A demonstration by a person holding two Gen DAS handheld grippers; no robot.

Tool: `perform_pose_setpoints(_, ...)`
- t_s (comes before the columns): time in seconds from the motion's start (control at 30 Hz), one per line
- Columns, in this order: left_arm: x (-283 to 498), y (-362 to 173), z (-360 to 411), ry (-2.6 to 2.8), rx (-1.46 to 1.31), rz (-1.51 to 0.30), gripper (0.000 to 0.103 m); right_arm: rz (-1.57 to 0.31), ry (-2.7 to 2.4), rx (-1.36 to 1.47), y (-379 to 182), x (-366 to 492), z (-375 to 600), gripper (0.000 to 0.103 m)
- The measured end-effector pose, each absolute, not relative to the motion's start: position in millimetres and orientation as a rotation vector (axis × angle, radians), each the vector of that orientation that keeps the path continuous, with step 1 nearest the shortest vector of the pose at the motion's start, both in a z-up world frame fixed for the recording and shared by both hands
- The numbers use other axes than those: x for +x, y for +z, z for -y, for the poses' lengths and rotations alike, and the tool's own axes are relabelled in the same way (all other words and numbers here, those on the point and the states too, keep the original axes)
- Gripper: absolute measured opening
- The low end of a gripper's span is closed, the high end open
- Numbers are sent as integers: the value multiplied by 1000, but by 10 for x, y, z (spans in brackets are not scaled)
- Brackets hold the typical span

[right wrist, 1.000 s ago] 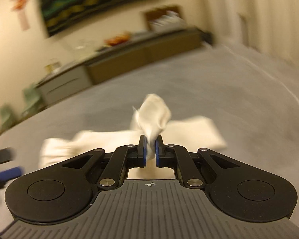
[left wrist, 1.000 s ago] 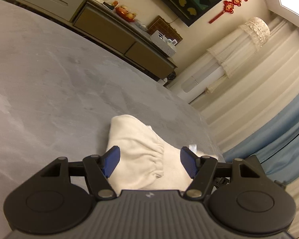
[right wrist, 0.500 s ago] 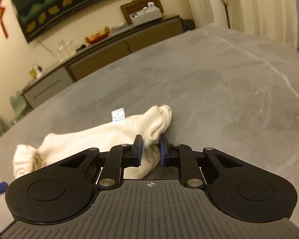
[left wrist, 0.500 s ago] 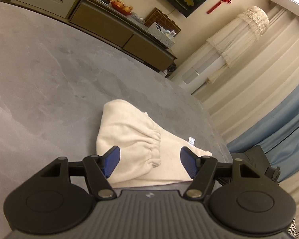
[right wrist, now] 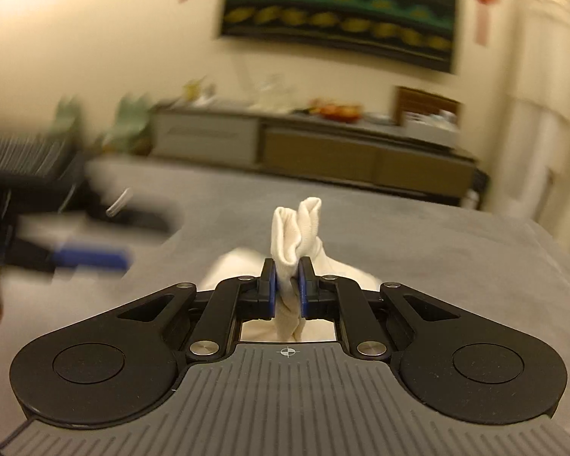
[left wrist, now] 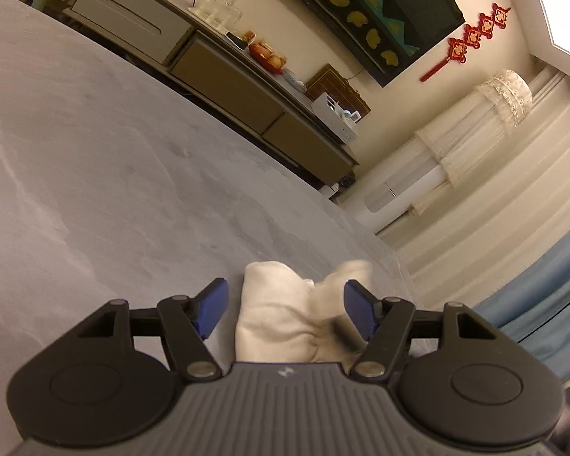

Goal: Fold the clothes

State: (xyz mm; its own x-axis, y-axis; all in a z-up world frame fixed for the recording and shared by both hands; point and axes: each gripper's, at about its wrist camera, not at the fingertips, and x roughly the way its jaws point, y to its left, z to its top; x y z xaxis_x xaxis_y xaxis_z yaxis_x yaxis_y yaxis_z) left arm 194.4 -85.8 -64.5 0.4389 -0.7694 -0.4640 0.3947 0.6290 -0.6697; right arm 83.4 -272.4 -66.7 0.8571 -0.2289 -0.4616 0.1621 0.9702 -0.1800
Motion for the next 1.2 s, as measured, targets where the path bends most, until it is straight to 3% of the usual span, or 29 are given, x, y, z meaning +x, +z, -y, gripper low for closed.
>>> perform_pose_setpoints(0.03,1943,-640,848,-764,-507,-832,67,-544,-196,-201,-790,906,2598,18)
perform_pose_setpoints(0.07,1943,-635,838,-764,-502,-830,67,-570,-178,-235,-860,931,2508,36)
perform_pose_setpoints(0.13,1916,-604,860,-779,-486,-819,67,-545,-138,-221,-823,799,2484,55)
perform_pose_setpoints(0.2,1873,-562,925,-803,-464,-804,67,-517,-92,-145,-670,581,2587,53)
perform_pose_setpoints(0.33,1775,-512,1163,-814,-385,-780,67,-486,-163,-40,-499,409,2957,18)
perform_pose_setpoints(0.57,1501,-477,1578,-726,-107,-747,67,-693,-79,114,-864,732,3354,12)
perform_pose_setpoints(0.63,1385,-466,1681,-706,-12,-722,67,-686,-67,131,-766,610,3416,14)
perform_pose_setpoints(0.7,1229,-462,1766,-708,65,-709,67,-658,-72,165,-650,424,3512,22)
perform_pose_setpoints(0.77,1039,-468,1800,-730,111,-716,68,-653,-91,178,-566,232,3623,38)
perform_pose_setpoints(0.87,736,-498,1875,-761,190,-713,69,-681,-92,214,-522,-23,3819,45)
perform_pose_setpoints(1.2,568,-561,1995,-743,220,-720,69,-732,-77,391,-646,-218,4292,51)
